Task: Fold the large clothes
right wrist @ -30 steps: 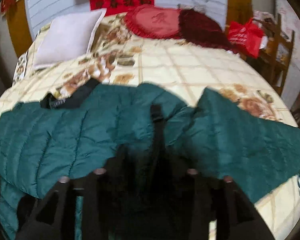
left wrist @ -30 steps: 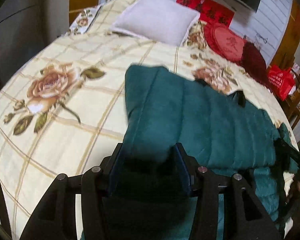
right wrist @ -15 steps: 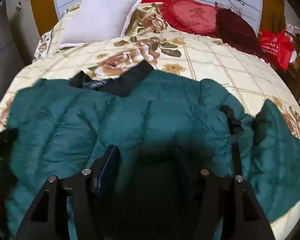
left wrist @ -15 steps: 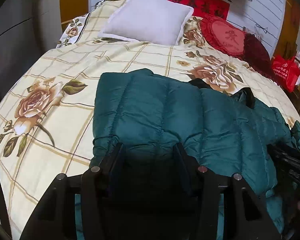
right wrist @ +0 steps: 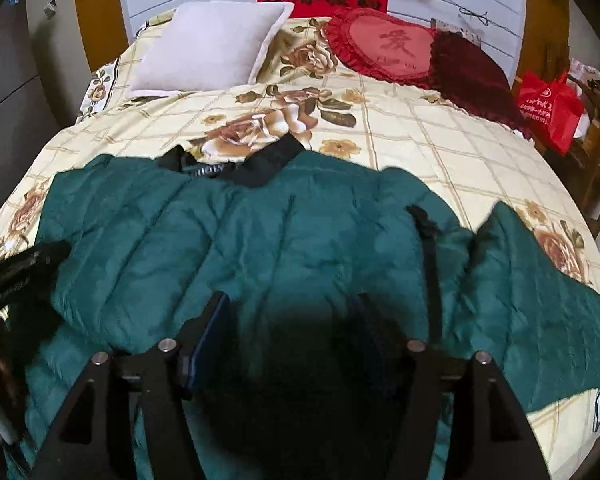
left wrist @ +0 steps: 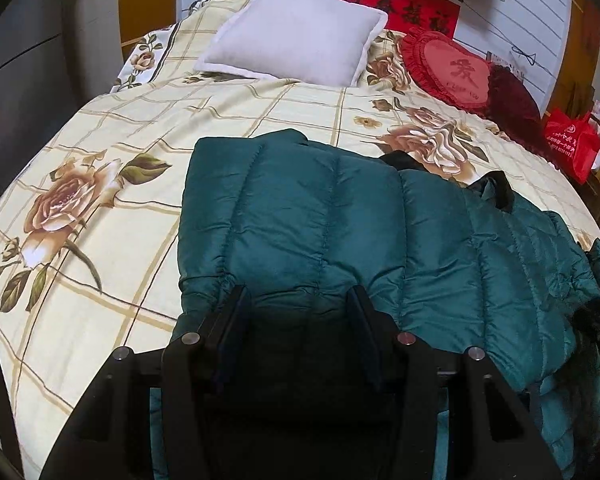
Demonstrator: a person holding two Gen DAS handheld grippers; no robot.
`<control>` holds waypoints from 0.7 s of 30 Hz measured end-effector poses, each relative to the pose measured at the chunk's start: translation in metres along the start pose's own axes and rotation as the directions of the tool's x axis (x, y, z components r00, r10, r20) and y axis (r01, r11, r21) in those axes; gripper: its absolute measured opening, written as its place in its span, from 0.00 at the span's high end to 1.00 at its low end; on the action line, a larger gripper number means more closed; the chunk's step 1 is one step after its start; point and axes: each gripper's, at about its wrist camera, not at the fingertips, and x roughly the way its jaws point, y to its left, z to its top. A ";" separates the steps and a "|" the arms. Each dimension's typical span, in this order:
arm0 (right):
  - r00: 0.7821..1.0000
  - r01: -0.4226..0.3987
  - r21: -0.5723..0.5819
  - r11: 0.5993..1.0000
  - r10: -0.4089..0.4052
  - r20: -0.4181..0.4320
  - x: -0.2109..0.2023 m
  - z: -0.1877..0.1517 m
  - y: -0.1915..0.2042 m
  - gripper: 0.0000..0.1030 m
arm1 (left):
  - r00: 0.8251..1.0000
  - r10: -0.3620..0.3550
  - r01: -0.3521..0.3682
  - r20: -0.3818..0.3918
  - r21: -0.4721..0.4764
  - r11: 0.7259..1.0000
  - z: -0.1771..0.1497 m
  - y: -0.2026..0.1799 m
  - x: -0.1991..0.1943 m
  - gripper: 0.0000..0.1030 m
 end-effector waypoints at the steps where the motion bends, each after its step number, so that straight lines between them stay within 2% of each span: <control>1: 1.000 0.005 -0.006 1.000 -0.005 -0.018 0.007 -0.005 -0.001 0.34 | 1.000 0.003 -0.003 0.002 0.002 1.000 0.000 0.000 0.000 0.69; 4: 1.000 -0.007 0.003 1.000 0.007 -0.011 0.022 -0.014 -0.005 0.33 | 1.000 0.010 -0.010 0.008 0.012 1.000 -0.002 -0.002 0.001 0.68; 7: 1.000 0.020 -0.013 1.000 -0.020 -0.007 0.024 -0.013 0.000 0.33 | 1.000 0.021 -0.021 0.010 0.020 1.000 -0.002 -0.004 0.001 0.68; 16: 1.000 0.000 0.002 1.000 0.000 -0.007 -0.009 -0.024 -0.005 0.33 | 0.999 0.041 -0.041 0.009 0.027 0.999 -0.002 -0.006 -0.003 0.68; 21: 1.000 0.021 0.017 1.000 -0.021 -0.011 -0.004 -0.028 -0.010 0.32 | 0.999 0.040 -0.040 0.001 0.014 0.999 -0.004 -0.006 -0.009 0.68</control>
